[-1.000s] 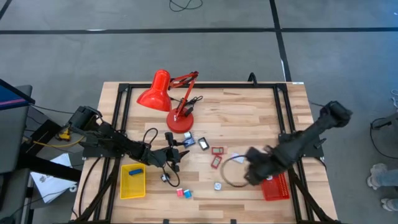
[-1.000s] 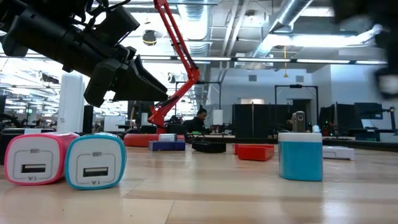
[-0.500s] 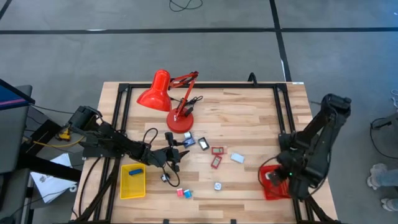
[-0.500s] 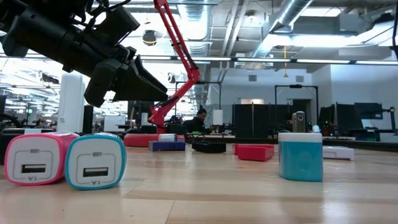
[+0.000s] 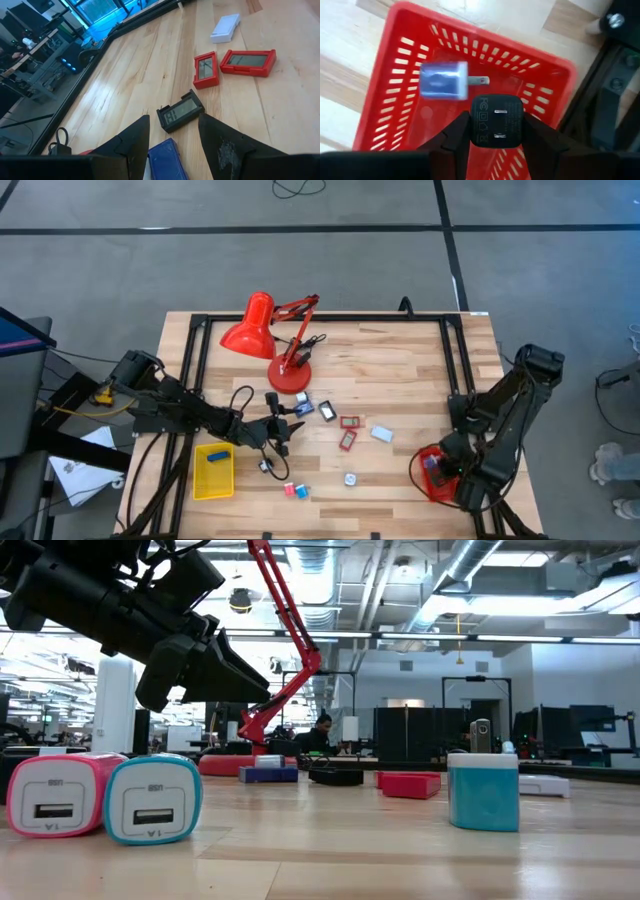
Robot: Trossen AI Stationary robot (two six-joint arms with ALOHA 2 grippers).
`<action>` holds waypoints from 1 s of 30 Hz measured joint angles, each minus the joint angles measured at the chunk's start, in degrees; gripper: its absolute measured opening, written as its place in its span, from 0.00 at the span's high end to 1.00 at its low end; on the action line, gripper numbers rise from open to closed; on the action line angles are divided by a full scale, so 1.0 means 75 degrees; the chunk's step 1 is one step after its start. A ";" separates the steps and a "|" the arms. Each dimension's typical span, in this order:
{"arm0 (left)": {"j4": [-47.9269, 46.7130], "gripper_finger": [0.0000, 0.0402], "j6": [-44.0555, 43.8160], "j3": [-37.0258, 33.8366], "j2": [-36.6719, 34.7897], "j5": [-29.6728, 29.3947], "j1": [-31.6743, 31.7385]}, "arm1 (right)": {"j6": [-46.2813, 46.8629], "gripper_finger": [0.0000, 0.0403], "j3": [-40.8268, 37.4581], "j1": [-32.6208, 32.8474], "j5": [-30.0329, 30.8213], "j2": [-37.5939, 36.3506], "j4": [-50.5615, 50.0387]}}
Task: Pick & Place Office items
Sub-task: Put the right black charger adapter into the red bin, then put the black charger adapter into the red bin
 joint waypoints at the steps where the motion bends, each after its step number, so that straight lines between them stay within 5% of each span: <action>1: 0.0009 0.59 0.0000 0.0000 0.0000 0.0000 0.0000 | 0.0011 0.67 0.0000 -0.0003 0.0003 0.0063 0.0051; 7: 0.0049 0.59 0.0000 0.0000 0.0003 0.0000 0.0000 | 0.0056 0.65 0.0000 -0.0083 0.0003 0.0326 0.0186; 16: 0.0051 0.59 0.0000 0.0000 0.0003 0.0001 0.0000 | -0.0322 0.39 0.0003 -0.0134 0.0005 0.0373 0.0459; 30: 0.0053 0.59 0.0000 0.0000 0.0003 0.0003 0.0000 | 0.0122 0.36 0.0003 -0.0274 0.1008 0.0062 0.0344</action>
